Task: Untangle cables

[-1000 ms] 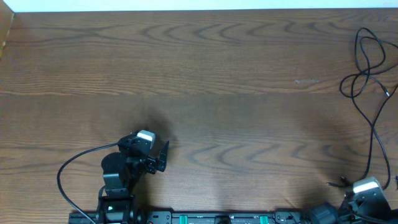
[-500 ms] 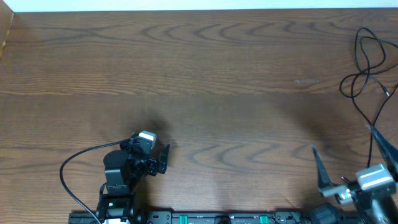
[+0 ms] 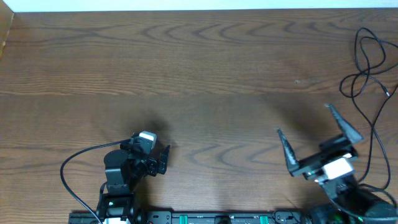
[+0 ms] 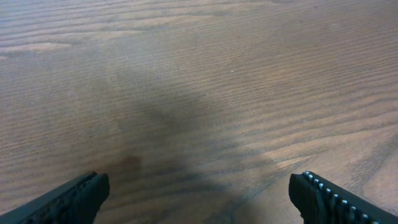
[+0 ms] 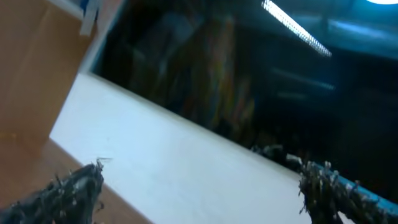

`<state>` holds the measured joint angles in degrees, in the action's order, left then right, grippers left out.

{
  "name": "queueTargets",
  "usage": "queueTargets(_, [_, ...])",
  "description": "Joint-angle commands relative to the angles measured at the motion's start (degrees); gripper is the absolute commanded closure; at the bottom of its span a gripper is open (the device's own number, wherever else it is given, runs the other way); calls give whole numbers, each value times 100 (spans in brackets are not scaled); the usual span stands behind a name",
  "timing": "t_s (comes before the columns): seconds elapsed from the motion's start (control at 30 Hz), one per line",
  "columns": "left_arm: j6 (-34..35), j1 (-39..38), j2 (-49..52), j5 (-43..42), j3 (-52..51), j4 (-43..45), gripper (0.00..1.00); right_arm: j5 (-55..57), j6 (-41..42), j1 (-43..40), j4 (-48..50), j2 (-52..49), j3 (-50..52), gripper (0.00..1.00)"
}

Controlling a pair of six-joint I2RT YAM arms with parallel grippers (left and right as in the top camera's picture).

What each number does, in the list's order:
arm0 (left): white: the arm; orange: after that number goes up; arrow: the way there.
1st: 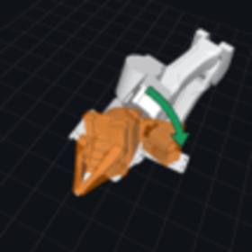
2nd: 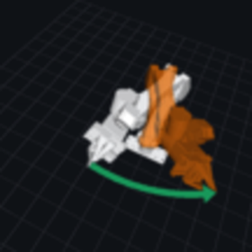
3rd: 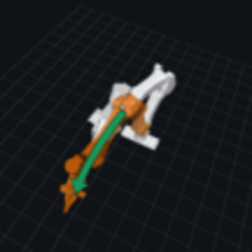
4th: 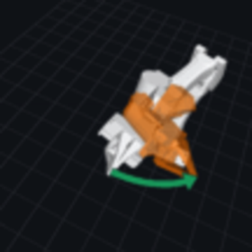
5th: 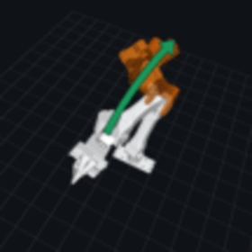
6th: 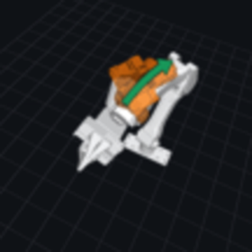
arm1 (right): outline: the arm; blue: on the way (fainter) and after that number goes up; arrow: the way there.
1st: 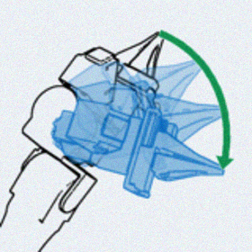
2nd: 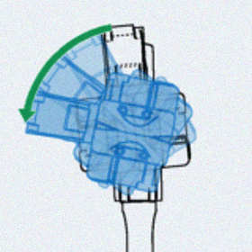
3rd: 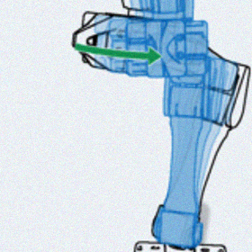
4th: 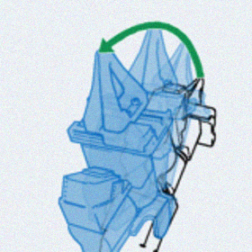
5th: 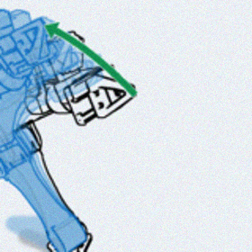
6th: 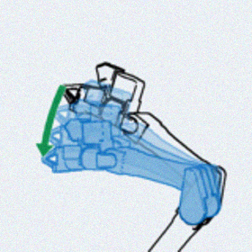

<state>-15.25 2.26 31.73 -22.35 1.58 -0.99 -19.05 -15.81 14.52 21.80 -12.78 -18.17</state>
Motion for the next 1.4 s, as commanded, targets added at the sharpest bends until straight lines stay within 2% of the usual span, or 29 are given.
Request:
queueTargets(0.0, [-13, 31, 11, -11, -133, -151, 2, -144, 243, -166, 302, 343, 546, 1])
queueTargets(0.27, [-13, 31, 11, -11, -133, -151, 2, -140, 988, -831, 4, 1255, 1300, 1])
queueTargets(0.37, [-13, 31, 11, -11, -133, -151, 2, -81, 1259, -1029, -179, 1246, 1377, 1])
queueTargets(0.67, [-13, 31, 11, -11, -133, -151, 2, 160, 1259, -1147, -905, 1246, 1757, 1])
queueTargets(1.0, [-13, 31, 11, -11, -133, -151, 2, 422, 1237, -1150, -2538, 1250, 1786, 1])
queueTargets(1.37, [-13, 31, 11, -11, -133, -151, 2, 538, 1086, -1150, -2503, 1246, 1786, 1])
